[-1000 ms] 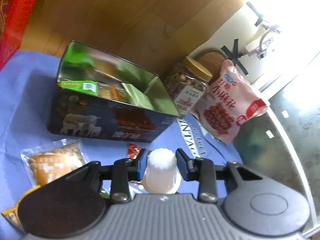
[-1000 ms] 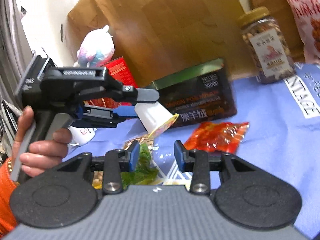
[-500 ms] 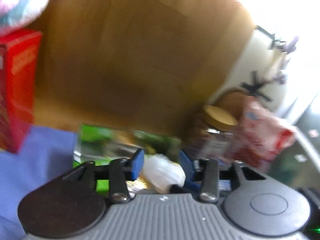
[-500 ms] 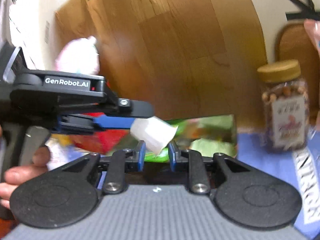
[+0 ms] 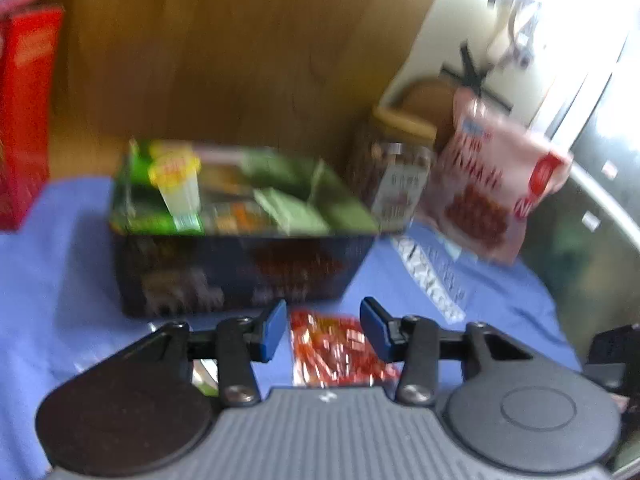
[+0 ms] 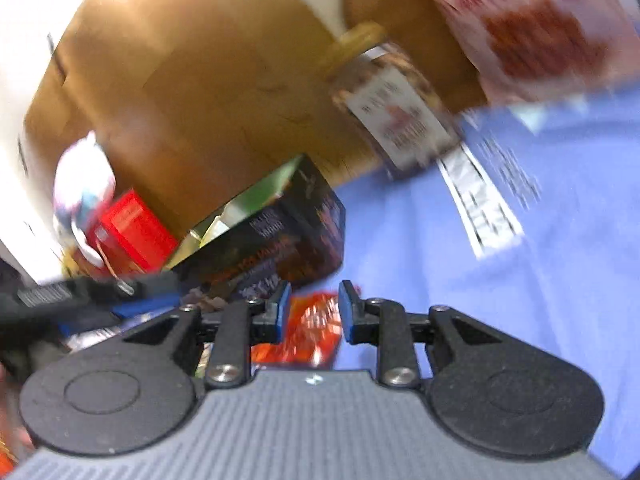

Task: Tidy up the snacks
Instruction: 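Place the white cup into the tin and release it, then lower the left gripper onto the red spicy packet and grasp it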

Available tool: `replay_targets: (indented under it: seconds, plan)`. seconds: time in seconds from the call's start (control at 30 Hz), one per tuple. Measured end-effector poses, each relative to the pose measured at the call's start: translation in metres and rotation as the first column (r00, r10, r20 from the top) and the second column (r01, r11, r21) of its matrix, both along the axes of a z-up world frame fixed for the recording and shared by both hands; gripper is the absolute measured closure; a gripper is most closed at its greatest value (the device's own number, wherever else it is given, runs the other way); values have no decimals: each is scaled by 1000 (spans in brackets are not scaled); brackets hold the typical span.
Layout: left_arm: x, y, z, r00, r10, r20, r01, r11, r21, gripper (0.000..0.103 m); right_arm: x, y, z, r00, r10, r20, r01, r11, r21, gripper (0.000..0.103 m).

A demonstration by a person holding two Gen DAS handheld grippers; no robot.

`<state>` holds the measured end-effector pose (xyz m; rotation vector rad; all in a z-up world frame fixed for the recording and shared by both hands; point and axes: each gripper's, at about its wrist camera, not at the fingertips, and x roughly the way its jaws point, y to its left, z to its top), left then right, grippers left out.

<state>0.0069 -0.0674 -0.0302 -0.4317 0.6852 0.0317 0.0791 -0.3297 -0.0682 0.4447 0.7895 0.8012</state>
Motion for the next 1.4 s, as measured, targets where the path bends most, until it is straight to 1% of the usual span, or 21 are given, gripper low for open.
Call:
replay_targets:
  seconds: [0.07,0.13,0.2,0.3,0.37,0.47,0.53,0.57,0.6,0.63,0.73,0.77,0.83,0.87,0.97,1.0,1.1,1.17,1.23,1.3,1.4]
  plan:
    - [9,0,-14,999,-8,-40,7,999,-42,61,-4,1,-5,1000,-2,-23,2,1000,-8,73]
    - [13,1,-24,998,-15,-65,10,998,-70,61,-11,7,-10,999,27,-39,-28,999,-36,73]
    - [13,-1,-32,997,-26,-77,20,997,-81,61,-18,13,-17,995,45,-93,-51,997,-60,73]
    - [21,-2,-41,994,-42,-101,29,993,-119,61,-29,13,-20,988,51,-148,-57,998,-35,73]
    - [22,-4,-45,992,-44,-115,30,992,-119,61,-31,14,-19,983,32,-178,-37,999,-28,73]
    - [21,-8,-47,993,-47,-109,38,996,-86,63,-23,17,-24,966,0,-257,4,1000,17,74]
    - [20,-7,-46,993,-51,-109,42,995,-86,63,-14,20,-30,951,-16,-307,34,998,55,79]
    - [20,-6,-45,993,-54,-110,44,995,-89,63,-10,21,-32,948,-23,-318,45,997,63,85]
    - [20,-5,-45,992,-56,-112,45,995,-92,63,-6,24,-33,944,-31,-329,55,997,62,88]
    - [20,-4,-45,992,-57,-113,47,995,-92,63,-1,27,-36,937,-28,-349,54,997,63,96]
    - [21,-8,-43,991,-67,-116,58,996,-74,63,3,30,-39,929,-22,-370,50,996,67,100]
    - [20,-8,-42,990,-75,-118,65,994,-87,63,1,28,-38,929,-16,-370,46,996,72,100]
    - [15,-9,-41,987,-103,-127,83,984,-155,64,-8,18,-35,935,-10,-355,40,996,76,100]
    - [12,-10,-40,986,-110,-128,87,982,-169,64,-13,10,-33,939,-7,-344,34,997,73,100]
    - [-2,-13,-35,987,-105,-125,84,983,-163,63,-35,-22,-31,940,0,-341,27,997,74,100]
    - [-9,-13,-33,987,-107,-116,85,979,-184,63,-41,-32,-31,939,1,-344,28,996,80,100]
    - [-23,-14,-33,987,-126,-98,97,961,-258,61,-61,-62,-31,927,22,-374,35,989,145,100]
    - [-30,-20,-34,984,-148,-103,112,949,-294,57,-68,-77,-36,912,27,-410,56,980,190,100]
    - [-38,-29,-38,979,-169,-115,124,937,-327,53,-73,-86,-45,878,43,-477,91,963,254,100]
    - [-44,-37,-41,975,-181,-128,127,928,-350,48,-75,-95,-55,838,65,-543,139,935,325,100]
    - [-51,-45,-47,972,-185,-147,115,915,-387,48,-78,-100,-65,780,139,-610,191,876,443,100]
